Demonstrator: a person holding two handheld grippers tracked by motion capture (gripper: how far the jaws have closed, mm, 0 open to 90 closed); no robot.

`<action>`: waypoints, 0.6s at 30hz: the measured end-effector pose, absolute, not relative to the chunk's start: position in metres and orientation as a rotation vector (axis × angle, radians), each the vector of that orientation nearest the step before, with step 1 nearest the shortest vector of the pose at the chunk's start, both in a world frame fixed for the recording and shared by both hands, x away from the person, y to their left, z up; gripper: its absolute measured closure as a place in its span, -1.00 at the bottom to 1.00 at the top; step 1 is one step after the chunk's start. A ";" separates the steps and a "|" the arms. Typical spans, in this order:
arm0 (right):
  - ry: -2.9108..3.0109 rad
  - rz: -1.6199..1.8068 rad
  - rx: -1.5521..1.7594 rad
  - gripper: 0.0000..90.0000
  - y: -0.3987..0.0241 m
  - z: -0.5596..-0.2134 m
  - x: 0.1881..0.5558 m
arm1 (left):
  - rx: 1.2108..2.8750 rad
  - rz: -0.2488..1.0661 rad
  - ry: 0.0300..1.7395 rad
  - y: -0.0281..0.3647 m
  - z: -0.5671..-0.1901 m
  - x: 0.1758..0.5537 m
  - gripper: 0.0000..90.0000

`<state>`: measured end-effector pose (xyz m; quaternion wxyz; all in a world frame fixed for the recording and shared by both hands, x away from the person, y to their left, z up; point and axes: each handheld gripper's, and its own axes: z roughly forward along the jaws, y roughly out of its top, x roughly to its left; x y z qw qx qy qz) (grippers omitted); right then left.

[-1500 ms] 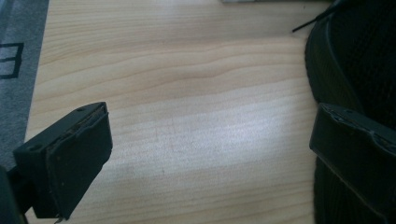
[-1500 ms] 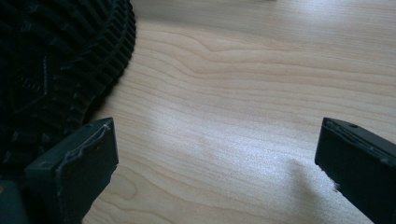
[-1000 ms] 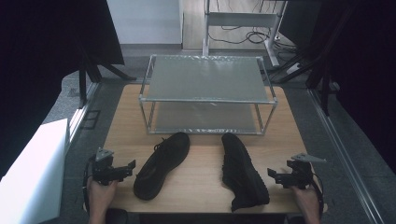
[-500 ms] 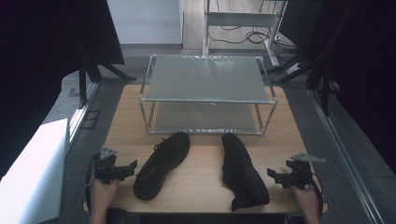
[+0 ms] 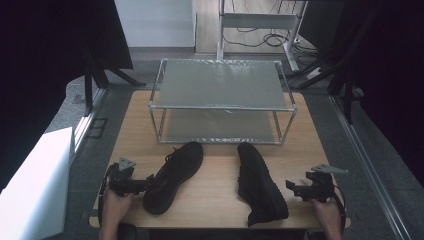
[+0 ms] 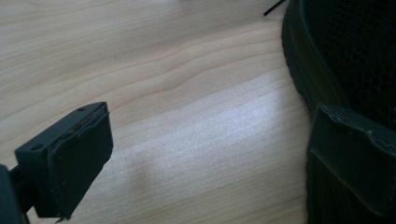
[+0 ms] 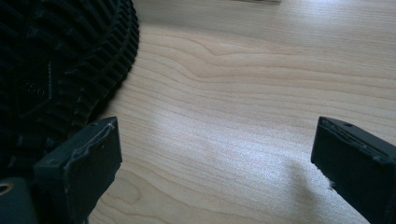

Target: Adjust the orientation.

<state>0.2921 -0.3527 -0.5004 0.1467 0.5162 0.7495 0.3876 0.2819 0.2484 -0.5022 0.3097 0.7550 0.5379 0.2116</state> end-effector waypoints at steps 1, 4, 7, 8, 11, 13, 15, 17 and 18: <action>2.162 1.113 1.486 -0.95 -0.353 -0.500 0.292 | 1.996 0.559 1.416 0.249 -0.502 0.282 -1.00; 2.165 1.115 1.485 -0.95 -0.352 -0.501 0.293 | 2.000 0.557 1.403 0.248 -0.501 0.280 -0.97; 2.167 1.116 1.481 -0.95 -0.352 -0.501 0.293 | 2.020 0.550 1.382 0.246 -0.501 0.279 -0.98; 2.168 1.116 1.481 -0.95 -0.352 -0.501 0.293 | 2.028 0.541 1.372 0.244 -0.500 0.278 -0.98; 2.167 1.119 1.483 -0.95 -0.352 -0.501 0.293 | 2.070 0.522 1.326 0.234 -0.499 0.274 -1.00; 2.165 1.121 1.482 -0.95 -0.352 -0.501 0.293 | 2.087 0.516 1.307 0.228 -0.498 0.273 -1.00; 2.163 1.124 1.484 -0.95 -0.353 -0.501 0.293 | 2.098 0.511 1.289 0.222 -0.497 0.271 -1.00; 2.162 1.124 1.484 -0.95 -0.353 -0.501 0.293 | 2.111 0.500 1.273 0.217 -0.496 0.271 -1.00; 2.161 1.125 1.484 -0.95 -0.353 -0.501 0.293 | 2.117 0.499 1.267 0.215 -0.496 0.270 -1.00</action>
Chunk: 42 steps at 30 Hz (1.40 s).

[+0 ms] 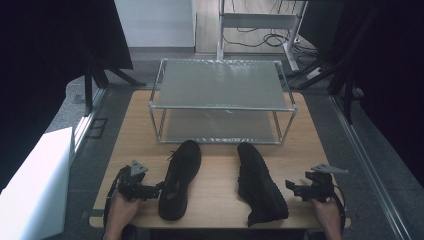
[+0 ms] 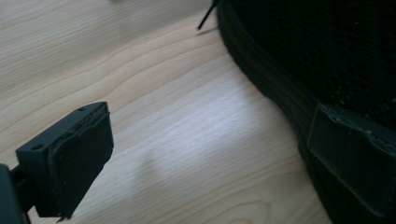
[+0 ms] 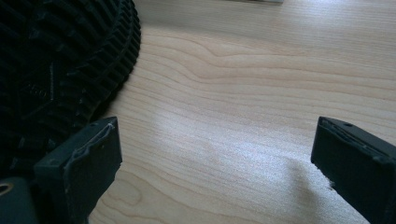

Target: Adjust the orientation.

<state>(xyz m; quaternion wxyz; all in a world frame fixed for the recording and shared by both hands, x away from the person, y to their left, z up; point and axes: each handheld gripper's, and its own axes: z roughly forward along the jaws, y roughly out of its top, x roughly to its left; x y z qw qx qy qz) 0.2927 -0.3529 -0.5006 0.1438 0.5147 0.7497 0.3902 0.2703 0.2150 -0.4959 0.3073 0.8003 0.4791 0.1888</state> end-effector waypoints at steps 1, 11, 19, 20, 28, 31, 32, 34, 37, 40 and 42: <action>2.161 1.125 1.484 -0.95 -0.353 -0.501 0.293 | 2.117 0.499 1.267 0.215 -0.496 0.270 -1.00; 2.160 1.126 1.482 -0.95 -0.353 -0.500 0.292 | 2.167 0.456 1.175 0.187 -0.495 0.267 -1.00; 2.165 1.121 1.481 -0.95 -0.353 -0.501 0.293 | 2.189 0.453 1.127 0.173 -0.495 0.268 -1.00; 2.164 1.123 1.483 -0.95 -0.353 -0.500 0.292 | 2.182 0.462 1.134 0.173 -0.494 0.268 -1.00; 2.149 1.121 1.523 -0.97 -0.352 -0.499 0.292 | 2.101 0.506 1.228 0.192 -0.494 0.270 -1.00; 2.133 1.130 1.523 -1.00 -0.352 -0.496 0.291 | 2.086 0.516 1.253 0.198 -0.495 0.270 -1.00; 2.129 1.138 1.514 -1.00 -0.351 -0.495 0.291 | 2.085 0.517 1.260 0.200 -0.495 0.270 -1.00; 2.132 1.133 1.498 -1.00 -0.349 -0.491 0.290 | 2.076 0.521 1.272 0.204 -0.495 0.271 -1.00; 2.152 1.124 1.463 -1.00 -0.346 -0.485 0.289 | 2.068 0.524 1.287 0.208 -0.496 0.271 -1.00; 2.153 1.126 1.446 -1.00 -0.342 -0.478 0.286 | 2.058 0.527 1.304 0.211 -0.497 0.271 -1.00; 2.154 1.134 1.437 -1.00 -0.340 -0.473 0.285 | 2.048 0.525 1.312 0.213 -0.497 0.271 -1.00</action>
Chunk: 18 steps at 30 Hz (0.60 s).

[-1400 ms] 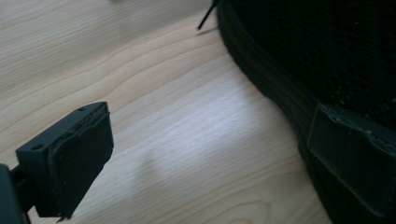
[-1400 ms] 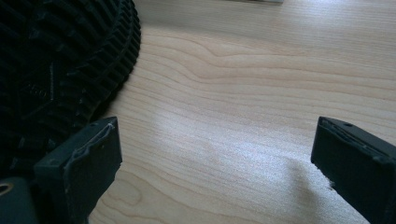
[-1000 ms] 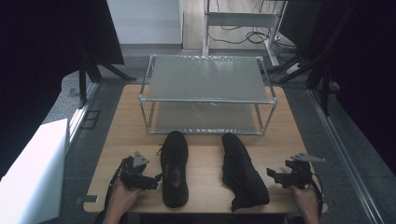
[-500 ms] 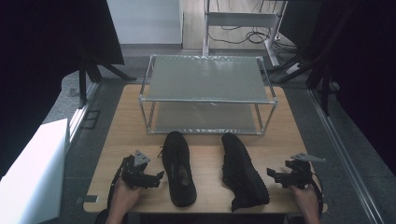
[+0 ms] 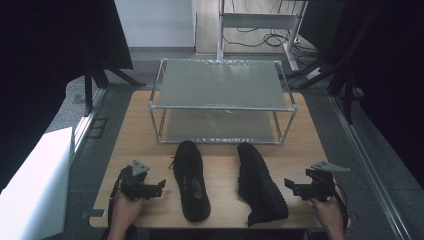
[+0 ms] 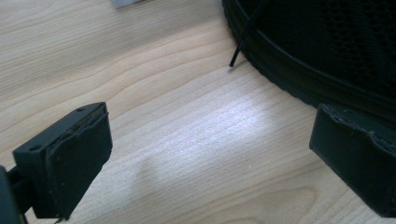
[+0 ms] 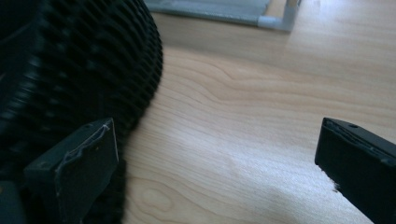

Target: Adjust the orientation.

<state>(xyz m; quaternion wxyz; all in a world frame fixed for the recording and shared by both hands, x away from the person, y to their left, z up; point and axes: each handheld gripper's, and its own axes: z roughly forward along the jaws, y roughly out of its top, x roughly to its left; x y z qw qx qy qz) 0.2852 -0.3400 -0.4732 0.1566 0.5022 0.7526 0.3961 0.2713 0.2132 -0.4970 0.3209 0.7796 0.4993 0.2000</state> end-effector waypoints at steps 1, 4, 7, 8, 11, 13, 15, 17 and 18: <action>2.153 1.140 1.432 -1.00 -0.339 -0.470 0.284 | 2.041 0.523 1.315 0.214 -0.497 0.271 -1.00; 2.152 1.149 1.421 -1.00 -0.336 -0.463 0.283 | 2.038 0.520 1.319 0.215 -0.497 0.272 -1.00; 2.169 1.156 1.386 -1.00 -0.325 -0.452 0.283 | 2.045 0.515 1.321 0.215 -0.499 0.272 -1.00; 2.175 1.153 1.375 -1.00 -0.322 -0.450 0.283 | 2.045 0.515 1.321 0.215 -0.499 0.272 -1.00; 2.196 1.137 1.344 -1.00 -0.311 -0.446 0.284 | 2.057 0.508 1.321 0.214 -0.500 0.272 -1.00; 2.200 1.136 1.334 -1.00 -0.304 -0.444 0.285 | 2.058 0.507 1.323 0.214 -0.500 0.273 -1.00; 2.203 1.142 1.329 -1.00 -0.301 -0.443 0.286 | 2.057 0.506 1.322 0.214 -0.500 0.273 -1.00; 2.216 1.146 1.313 -1.00 -0.292 -0.440 0.289 | 2.056 0.505 1.322 0.214 -0.500 0.273 -1.00; 2.216 1.146 1.313 -1.00 -0.292 -0.440 0.289 | 2.056 0.505 1.322 0.214 -0.500 0.273 -1.00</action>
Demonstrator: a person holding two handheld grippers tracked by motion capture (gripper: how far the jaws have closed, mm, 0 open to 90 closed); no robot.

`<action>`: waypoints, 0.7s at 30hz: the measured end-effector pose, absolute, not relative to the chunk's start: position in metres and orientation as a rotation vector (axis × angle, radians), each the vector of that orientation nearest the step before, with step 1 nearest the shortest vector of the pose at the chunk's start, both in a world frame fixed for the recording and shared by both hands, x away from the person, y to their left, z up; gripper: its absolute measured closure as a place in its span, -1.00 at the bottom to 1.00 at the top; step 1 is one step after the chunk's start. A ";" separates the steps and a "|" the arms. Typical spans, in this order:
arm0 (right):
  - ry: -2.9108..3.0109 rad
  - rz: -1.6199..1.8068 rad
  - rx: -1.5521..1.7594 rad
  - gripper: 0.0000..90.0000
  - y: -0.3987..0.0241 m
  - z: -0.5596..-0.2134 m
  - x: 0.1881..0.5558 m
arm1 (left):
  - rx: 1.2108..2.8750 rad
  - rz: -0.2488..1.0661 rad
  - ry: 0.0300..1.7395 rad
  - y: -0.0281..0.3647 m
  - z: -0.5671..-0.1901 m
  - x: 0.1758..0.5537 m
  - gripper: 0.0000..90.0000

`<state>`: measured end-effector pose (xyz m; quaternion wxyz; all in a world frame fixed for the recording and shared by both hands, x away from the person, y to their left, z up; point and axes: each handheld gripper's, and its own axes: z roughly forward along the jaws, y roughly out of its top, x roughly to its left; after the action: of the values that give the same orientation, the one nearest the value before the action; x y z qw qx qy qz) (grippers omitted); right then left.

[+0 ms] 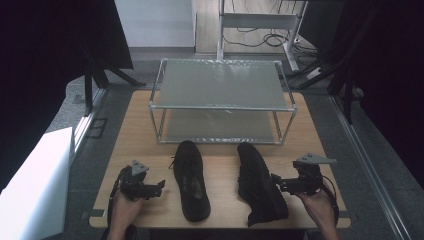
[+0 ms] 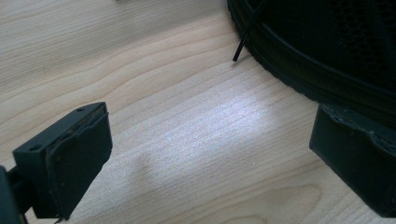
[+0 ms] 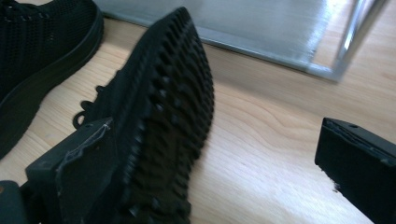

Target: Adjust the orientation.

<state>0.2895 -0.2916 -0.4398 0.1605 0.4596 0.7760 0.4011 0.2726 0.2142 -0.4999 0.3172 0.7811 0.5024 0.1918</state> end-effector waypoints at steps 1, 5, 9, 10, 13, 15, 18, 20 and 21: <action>2.228 1.123 1.292 -1.00 -0.284 -0.439 0.291 | 2.058 0.504 1.322 0.214 -0.500 0.273 -1.00; 2.228 1.033 1.275 -1.00 -0.273 -0.443 0.295 | 2.058 0.506 1.320 0.214 -0.499 0.272 -1.00; 2.200 1.028 1.278 -0.97 -0.274 -0.443 0.294 | 2.057 0.497 1.319 0.214 -0.500 0.272 -1.00; 2.197 1.026 1.275 -0.96 -0.276 -0.442 0.294 | 2.057 0.497 1.319 0.214 -0.500 0.272 -1.00; 2.185 1.033 1.290 -0.95 -0.280 -0.442 0.294 | 2.069 0.497 1.315 0.212 -0.500 0.272 -1.00; 2.177 1.076 1.320 -0.95 -0.286 -0.445 0.296 | 2.071 0.497 1.312 0.212 -0.500 0.272 -1.00; 2.168 1.092 1.344 -0.95 -0.290 -0.446 0.297 | 2.077 0.493 1.314 0.212 -0.500 0.273 -1.00; 2.154 1.084 1.349 -0.94 -0.295 -0.445 0.298 | 2.081 0.491 1.315 0.212 -0.501 0.273 -1.00; 2.154 1.084 1.349 -0.94 -0.295 -0.445 0.298 | 2.081 0.491 1.315 0.212 -0.501 0.273 -1.00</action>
<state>0.2976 -0.2945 -0.4448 0.1881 0.4797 0.7656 0.3852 0.2730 0.2124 -0.5009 0.3106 0.7881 0.4979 0.1858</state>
